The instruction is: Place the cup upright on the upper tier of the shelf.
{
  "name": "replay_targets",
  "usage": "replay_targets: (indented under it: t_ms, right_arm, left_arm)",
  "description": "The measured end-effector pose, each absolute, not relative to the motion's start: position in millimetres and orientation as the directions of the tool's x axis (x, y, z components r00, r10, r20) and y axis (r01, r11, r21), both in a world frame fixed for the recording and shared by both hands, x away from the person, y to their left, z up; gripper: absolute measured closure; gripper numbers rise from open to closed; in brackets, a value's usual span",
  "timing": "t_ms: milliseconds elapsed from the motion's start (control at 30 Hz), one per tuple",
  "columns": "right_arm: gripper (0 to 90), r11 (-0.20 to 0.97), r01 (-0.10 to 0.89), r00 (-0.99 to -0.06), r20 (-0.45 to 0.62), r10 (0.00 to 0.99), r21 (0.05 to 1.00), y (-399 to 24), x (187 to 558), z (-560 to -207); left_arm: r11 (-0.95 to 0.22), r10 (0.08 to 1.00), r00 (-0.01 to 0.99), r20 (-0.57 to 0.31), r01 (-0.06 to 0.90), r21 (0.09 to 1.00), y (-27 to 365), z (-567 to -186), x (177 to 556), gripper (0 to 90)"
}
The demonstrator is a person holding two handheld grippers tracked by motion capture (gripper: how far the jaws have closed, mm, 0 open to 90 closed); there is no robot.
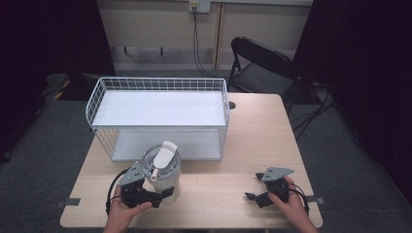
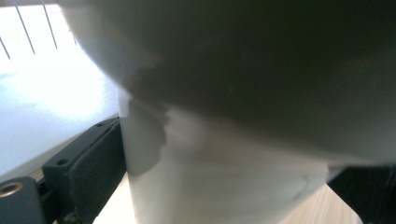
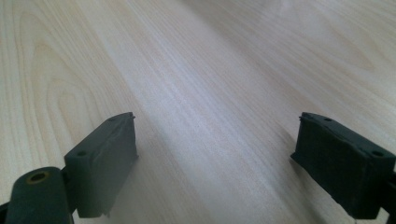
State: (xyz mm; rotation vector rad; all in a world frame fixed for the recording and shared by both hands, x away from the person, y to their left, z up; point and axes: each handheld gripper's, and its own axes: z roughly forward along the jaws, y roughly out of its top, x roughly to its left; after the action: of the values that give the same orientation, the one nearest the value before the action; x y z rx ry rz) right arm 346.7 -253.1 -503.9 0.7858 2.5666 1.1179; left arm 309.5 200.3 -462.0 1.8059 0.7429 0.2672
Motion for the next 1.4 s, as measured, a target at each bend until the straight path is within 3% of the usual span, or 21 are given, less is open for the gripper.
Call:
replay_targets:
  t_ms: [200,367,467,733,1000,1133,1400]
  right_arm:
    - [12.0,0.564,0.382,-0.829,0.0,0.56,0.732,-253,347,-504]
    - [12.0,0.564,0.382,-0.829,0.0,0.56,0.732,-253,347,-504]
    - [12.0,0.564,0.382,-0.829,0.0,0.56,0.732,-253,347,-504]
    - [12.0,0.564,0.381,-0.829,0.0,0.56,0.732,-253,347,-504]
    - [12.0,0.564,0.382,-0.829,0.001,0.56,0.732,-253,347,-504]
    - [12.0,0.564,0.382,-0.829,0.001,0.56,0.732,-253,347,-504]
    - [12.0,0.564,0.382,-0.829,0.0,0.56,0.732,-253,347,-504]
  left_arm:
    - [-0.187,0.612,0.775,-0.155,0.333,0.924,199,-462,308,4.9]
    - [-0.219,0.625,0.779,-0.049,0.236,0.947,193,-460,304,7.7]
    - [-0.214,0.632,0.774,-0.038,0.221,0.951,191,-460,303,8.5]
    - [-0.155,0.631,0.769,-0.098,0.249,0.956,196,-460,305,9.1]
    - [-0.137,0.63,0.767,-0.123,0.265,0.954,196,-448,305,9.1]
    - [-0.163,0.637,0.766,-0.087,0.244,0.956,195,-440,307,9.1]
    - [-0.127,0.655,0.746,-0.123,0.269,0.955,199,-431,312,9.2]
